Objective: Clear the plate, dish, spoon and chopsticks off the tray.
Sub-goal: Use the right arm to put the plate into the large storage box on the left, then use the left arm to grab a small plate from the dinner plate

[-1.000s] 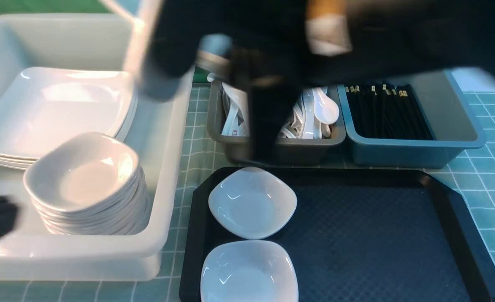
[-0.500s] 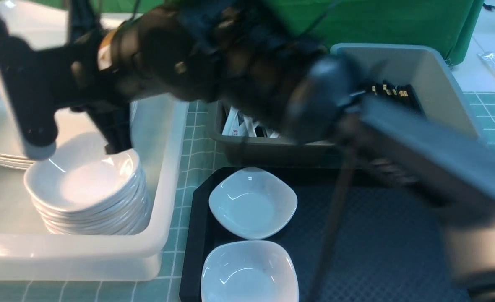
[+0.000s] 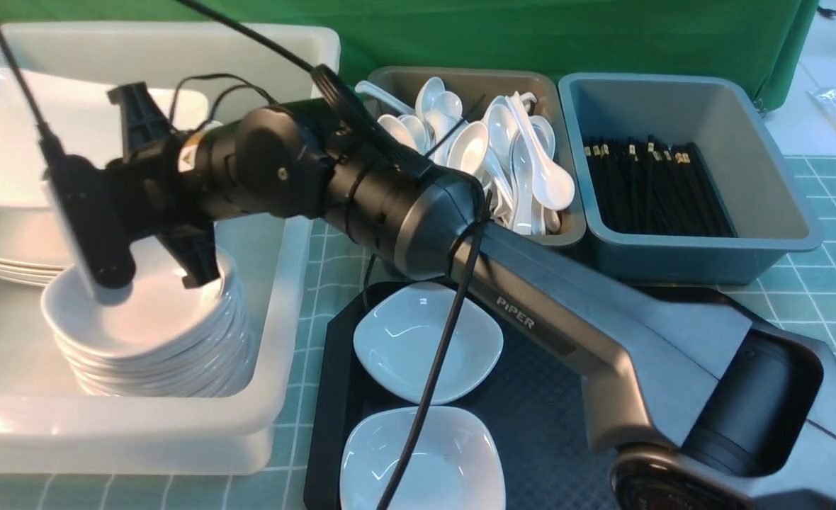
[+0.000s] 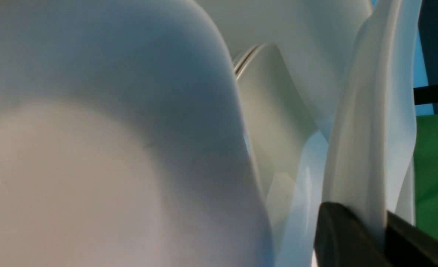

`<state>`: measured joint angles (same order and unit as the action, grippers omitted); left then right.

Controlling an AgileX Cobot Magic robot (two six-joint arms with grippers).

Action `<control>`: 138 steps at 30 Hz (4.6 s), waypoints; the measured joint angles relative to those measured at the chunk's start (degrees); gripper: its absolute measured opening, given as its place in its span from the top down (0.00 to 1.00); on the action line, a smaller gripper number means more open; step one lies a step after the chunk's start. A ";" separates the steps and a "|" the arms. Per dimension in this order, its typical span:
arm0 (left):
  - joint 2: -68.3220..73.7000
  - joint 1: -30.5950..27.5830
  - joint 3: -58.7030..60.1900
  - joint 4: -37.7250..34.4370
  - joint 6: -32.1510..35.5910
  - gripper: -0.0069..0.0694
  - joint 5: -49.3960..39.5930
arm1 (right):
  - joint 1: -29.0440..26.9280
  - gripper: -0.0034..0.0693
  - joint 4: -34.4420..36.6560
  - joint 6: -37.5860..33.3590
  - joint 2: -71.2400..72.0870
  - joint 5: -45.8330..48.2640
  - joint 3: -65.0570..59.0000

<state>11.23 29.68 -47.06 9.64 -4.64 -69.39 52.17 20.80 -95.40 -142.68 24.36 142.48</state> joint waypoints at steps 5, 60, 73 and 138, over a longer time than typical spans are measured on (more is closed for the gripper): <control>0.00 0.00 0.00 -0.18 0.00 0.89 0.00 | -0.40 0.87 1.19 -0.09 -0.21 -1.06 0.00; -0.05 0.00 0.00 -5.41 3.87 0.89 2.62 | -0.71 0.61 0.45 28.00 -0.44 -4.21 0.00; 3.18 0.00 -0.05 -5.72 6.51 0.89 2.74 | -1.06 0.82 -22.49 65.32 19.57 33.33 0.05; 91.94 32.42 -20.05 0.87 -4.60 0.71 27.96 | -1.10 0.90 -37.48 108.80 107.80 30.88 -96.99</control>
<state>103.18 62.09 -67.11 10.52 -9.23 -41.43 51.08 -16.68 13.40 -34.88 55.24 45.49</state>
